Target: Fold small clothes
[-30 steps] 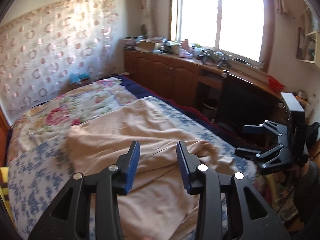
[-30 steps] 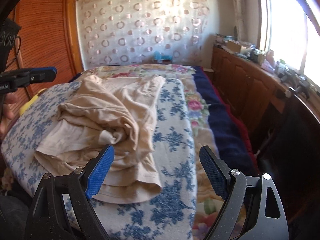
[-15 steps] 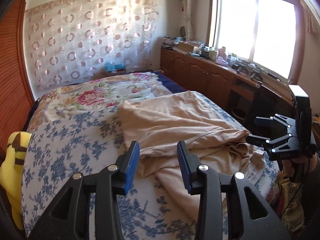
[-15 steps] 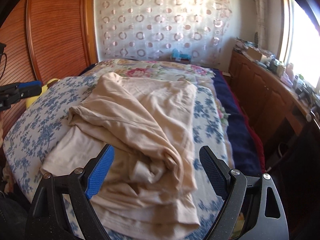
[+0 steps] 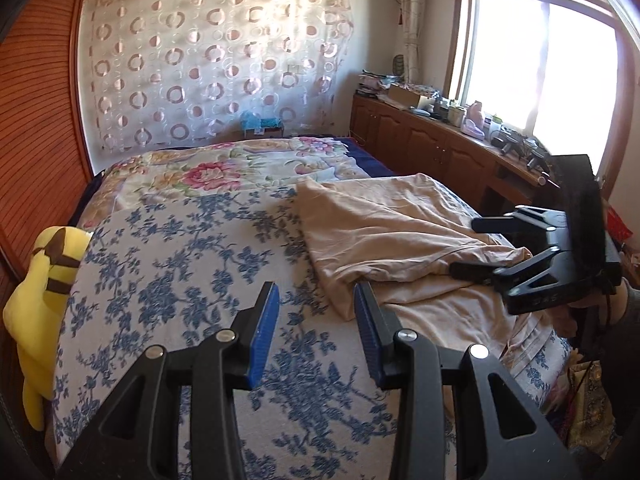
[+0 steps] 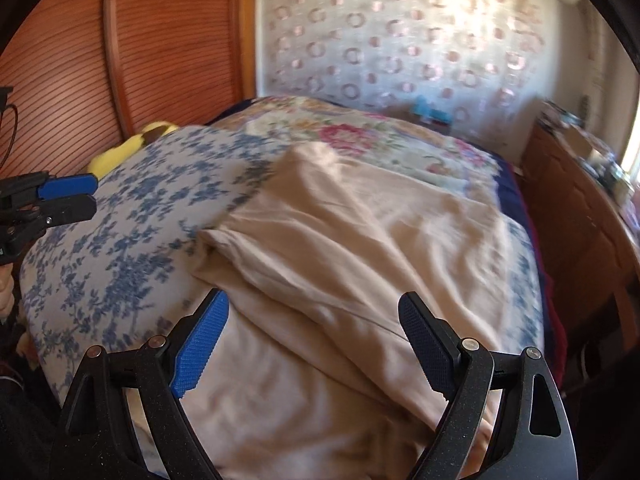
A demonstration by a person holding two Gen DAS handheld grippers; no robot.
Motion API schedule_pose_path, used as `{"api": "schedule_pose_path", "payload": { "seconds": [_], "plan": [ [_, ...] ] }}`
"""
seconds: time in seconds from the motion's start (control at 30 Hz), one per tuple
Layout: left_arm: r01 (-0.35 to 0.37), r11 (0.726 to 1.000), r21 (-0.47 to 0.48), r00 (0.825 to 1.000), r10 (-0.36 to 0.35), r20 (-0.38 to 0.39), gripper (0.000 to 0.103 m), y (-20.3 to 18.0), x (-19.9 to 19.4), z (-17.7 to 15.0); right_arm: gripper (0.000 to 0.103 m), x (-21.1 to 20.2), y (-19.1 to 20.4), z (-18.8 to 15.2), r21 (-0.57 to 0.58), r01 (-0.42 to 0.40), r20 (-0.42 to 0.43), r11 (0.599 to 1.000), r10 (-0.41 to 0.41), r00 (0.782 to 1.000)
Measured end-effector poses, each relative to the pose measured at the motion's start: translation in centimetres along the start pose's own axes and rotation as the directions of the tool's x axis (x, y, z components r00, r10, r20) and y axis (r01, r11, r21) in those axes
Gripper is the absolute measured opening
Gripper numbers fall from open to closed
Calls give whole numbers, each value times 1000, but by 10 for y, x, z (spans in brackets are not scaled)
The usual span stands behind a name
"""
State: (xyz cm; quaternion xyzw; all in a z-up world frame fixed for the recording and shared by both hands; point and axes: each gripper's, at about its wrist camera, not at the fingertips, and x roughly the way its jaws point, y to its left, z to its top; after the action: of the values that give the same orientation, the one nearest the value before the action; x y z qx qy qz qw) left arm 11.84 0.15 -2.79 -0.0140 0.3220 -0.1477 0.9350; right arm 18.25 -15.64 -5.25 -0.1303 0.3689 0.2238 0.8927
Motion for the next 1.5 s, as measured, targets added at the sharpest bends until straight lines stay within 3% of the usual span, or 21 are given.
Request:
{"api": "schedule_pose_path", "payload": {
  "seconds": [0.3,0.47,0.6,0.67,0.73,0.8,1.0,1.13,1.37,1.5],
  "plan": [
    [-18,999,-27,1000,18,11,37,19,-10,-5,87,62,51,25,-100,-114,-103,989,103,989],
    [-12,999,-43,1000,12,-4,37,25,-4,-10,81,89,75,28,-162,-127,-161,979,101,982],
    [-7,999,-47,1000,7,-10,37,27,-1,-13,66,107,83,27,-198,-108,-201,974,67,977],
    [-7,999,-50,1000,6,-13,37,27,0,-15,52,108,79,29,-190,-119,-195,975,81,977],
    [-6,999,-52,1000,5,-18,37,28,2,-17,23,107,75,31,-189,-107,-195,976,69,978],
    [-4,998,-55,1000,3,-20,37,28,2,-18,8,105,71,32,-196,-95,-186,976,58,981],
    [6,999,-46,1000,-8,-27,37,24,4,-20,6,72,29,49,-113,-78,-57,991,72,996],
    [10,999,-42,1000,-12,-26,37,22,3,-19,5,45,-19,74,-42,20,30,999,-19,999],
    [16,999,-39,999,-18,-32,37,20,5,-19,5,41,-111,100,88,190,23,978,-192,981],
    [20,999,-33,999,-22,-43,37,19,8,-21,5,57,-151,105,120,295,-30,948,-293,956]
  ]
}}
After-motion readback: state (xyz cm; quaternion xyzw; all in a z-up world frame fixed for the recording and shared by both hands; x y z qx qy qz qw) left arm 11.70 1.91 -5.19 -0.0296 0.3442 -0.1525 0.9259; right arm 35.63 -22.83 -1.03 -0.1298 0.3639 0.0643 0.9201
